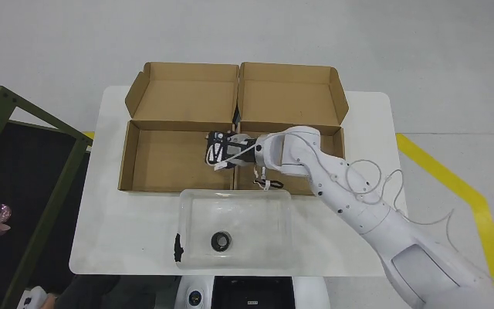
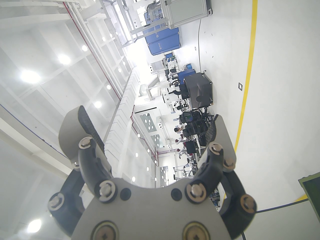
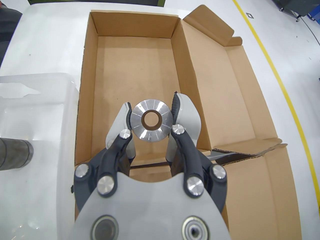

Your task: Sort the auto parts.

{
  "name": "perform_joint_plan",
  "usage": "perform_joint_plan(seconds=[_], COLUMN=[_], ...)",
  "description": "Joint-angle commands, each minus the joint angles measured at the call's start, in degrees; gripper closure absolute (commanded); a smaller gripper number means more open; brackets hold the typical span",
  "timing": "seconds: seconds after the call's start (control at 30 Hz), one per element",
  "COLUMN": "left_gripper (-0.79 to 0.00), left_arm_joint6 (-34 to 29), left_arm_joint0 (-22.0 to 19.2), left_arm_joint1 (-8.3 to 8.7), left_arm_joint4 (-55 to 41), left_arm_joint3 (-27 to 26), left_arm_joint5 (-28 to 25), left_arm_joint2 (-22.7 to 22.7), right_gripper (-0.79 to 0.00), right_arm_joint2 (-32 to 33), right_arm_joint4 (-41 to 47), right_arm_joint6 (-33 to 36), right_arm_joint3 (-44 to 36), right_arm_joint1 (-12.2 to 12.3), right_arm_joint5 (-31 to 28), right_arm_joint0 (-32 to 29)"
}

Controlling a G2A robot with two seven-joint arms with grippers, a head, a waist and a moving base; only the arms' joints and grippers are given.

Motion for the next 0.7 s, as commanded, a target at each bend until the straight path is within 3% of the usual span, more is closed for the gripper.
perform_joint_plan(seconds=[0.0, 0.67], left_gripper=[-0.785, -0.785], left_arm_joint6=[0.00, 0.00], left_arm_joint0=[0.00, 0.00], left_arm_joint1=[0.00, 0.00], left_arm_joint4=[0.00, 0.00], left_arm_joint3=[0.00, 0.00], left_arm_joint5=[0.00, 0.00], left_arm_joint2=[0.00, 0.00], right_gripper=[0.000, 0.000], right_arm_joint2=[-0.82, -7.68], right_arm_joint4=[0.06, 0.74], right_arm_joint6=[0.18, 0.16], right_arm_joint3=[1.73, 17.12], right_arm_joint1=[-0.65, -7.70], right_arm_joint5=[0.56, 2.22], right_arm_joint0=[0.88, 7.42])
